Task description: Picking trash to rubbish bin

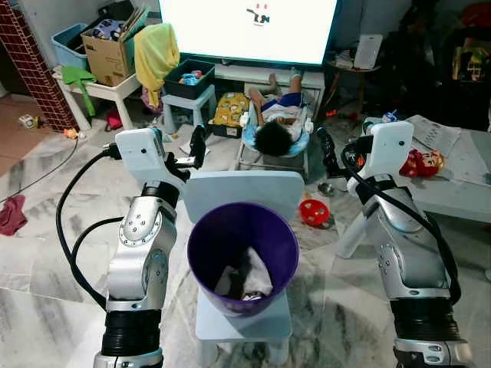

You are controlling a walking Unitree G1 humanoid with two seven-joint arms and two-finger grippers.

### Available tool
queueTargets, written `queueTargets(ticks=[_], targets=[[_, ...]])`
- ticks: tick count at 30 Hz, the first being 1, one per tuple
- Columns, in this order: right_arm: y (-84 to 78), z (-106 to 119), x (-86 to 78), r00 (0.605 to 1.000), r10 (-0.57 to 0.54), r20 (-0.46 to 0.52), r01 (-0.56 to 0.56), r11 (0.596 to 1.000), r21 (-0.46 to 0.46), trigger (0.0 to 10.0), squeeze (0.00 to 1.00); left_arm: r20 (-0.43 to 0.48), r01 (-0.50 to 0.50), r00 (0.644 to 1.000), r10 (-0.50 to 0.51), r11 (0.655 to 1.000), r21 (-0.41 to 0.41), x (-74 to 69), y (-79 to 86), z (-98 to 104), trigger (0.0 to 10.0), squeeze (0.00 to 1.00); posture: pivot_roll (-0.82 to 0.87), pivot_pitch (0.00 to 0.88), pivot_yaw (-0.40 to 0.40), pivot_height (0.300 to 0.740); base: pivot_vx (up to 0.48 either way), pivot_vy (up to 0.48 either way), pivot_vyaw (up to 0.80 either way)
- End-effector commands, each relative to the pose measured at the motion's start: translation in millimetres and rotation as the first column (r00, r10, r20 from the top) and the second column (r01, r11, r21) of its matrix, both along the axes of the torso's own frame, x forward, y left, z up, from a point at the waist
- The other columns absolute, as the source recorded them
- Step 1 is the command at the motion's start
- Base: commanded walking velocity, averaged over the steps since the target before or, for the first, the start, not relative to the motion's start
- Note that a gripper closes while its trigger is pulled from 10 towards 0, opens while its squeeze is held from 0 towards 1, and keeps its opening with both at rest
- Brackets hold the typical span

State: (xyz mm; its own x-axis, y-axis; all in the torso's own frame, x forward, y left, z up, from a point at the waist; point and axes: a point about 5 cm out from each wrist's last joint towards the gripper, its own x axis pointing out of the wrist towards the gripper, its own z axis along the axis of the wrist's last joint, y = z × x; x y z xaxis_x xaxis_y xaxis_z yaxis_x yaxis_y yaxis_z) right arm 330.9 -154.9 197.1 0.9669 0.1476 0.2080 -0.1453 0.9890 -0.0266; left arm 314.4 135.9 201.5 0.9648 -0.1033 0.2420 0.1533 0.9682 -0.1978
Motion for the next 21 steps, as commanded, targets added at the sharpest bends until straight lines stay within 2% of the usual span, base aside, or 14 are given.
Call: queueTargets(ticks=[1, 21], targets=[[-0.6, 4.8, 1.7, 1.0, -0.004, 0.016, 0.004, 1.0, 0.001, 10.0, 0.0, -0.007, 0.015, 1.0, -0.015, 1.0, 0.003, 1.1, -2.2, 0.5, 10.0, 0.0, 0.01, 0.001, -0.034, 0.74, 0.0, 0.48, 0.0], [0.4, 2.7, 3.6, 1.0, -0.001, 0.008, 0.0, 1.0, 0.004, 10.0, 0.0, 0.023, 0.006, 1.0, -0.006, 1.0, 0.001, 0.0, -0.2, 6.5, 10.0, 0.0, 0.02, 0.004, -0.038, 0.74, 0.0, 0.0, 0.0]])
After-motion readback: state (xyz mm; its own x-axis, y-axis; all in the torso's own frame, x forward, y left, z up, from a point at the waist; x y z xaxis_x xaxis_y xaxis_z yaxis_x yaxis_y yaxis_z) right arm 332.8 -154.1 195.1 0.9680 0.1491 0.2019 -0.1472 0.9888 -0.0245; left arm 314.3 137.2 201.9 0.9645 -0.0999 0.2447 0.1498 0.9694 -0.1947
